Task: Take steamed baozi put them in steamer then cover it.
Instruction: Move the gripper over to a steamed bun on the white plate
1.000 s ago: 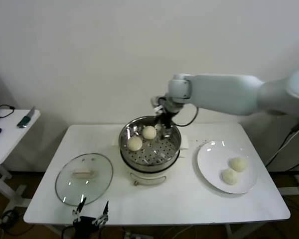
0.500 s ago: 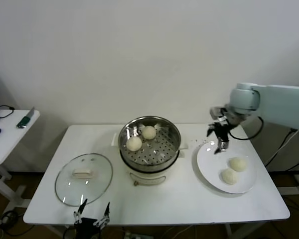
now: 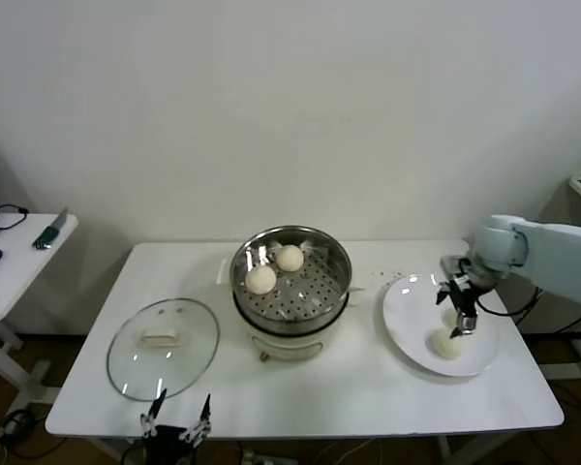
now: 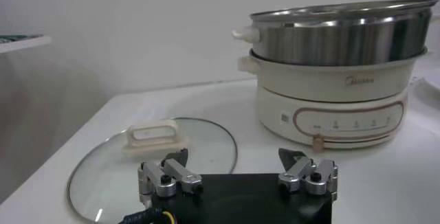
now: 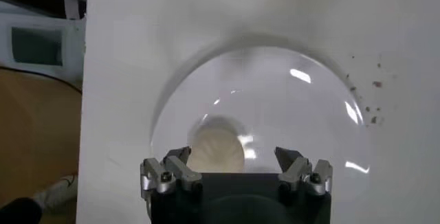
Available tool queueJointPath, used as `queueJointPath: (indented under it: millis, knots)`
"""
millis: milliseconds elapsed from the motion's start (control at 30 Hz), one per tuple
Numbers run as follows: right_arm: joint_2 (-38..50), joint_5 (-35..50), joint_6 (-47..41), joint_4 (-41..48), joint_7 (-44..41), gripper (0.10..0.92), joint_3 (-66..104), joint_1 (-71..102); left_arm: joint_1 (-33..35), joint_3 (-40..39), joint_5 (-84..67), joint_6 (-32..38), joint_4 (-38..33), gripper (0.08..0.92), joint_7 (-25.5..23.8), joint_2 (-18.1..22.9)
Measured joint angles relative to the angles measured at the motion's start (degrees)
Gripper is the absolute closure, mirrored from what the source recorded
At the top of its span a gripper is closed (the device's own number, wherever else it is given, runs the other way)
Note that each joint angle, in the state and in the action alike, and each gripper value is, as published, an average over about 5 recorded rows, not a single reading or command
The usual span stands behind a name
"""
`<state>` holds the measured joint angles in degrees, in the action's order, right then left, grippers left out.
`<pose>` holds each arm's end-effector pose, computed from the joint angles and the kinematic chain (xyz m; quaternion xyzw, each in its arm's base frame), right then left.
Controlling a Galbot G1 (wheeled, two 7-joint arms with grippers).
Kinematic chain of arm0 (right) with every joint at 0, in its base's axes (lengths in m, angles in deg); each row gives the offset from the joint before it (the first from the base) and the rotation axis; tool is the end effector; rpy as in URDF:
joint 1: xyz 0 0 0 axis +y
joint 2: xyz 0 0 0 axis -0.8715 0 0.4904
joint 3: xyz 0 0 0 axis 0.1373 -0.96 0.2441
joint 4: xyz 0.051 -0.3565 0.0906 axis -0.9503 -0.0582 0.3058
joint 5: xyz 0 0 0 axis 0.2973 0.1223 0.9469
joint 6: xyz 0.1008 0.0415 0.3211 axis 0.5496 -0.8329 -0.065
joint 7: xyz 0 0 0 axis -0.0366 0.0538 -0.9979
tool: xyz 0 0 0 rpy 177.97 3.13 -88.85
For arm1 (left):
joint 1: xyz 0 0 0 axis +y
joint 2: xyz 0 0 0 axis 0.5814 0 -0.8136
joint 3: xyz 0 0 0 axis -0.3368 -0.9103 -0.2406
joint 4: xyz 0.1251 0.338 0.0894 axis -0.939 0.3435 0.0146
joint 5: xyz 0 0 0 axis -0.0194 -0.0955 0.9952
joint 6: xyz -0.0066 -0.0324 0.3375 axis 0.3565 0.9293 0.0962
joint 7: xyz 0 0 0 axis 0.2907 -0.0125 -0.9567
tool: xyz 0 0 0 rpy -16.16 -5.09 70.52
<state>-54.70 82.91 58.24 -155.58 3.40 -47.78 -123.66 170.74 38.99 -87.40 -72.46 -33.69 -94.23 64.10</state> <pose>0.5078 -0.1972 -0.1535 0.4985 -0.5152 0.5184 0.4661 0.0551 0.0328 -0.3758 -0.0238 -0.9843 -0.0429 0.1697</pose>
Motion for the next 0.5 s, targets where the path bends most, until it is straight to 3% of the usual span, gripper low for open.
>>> queueJointPath:
  millis: [500]
  knots:
    - [0.3,-5.7,0.3,5.2,0.7,0.203,8.8,11.5,-0.1,-0.1,0.1,-0.1,0.6,0.177,-0.1,0.1]
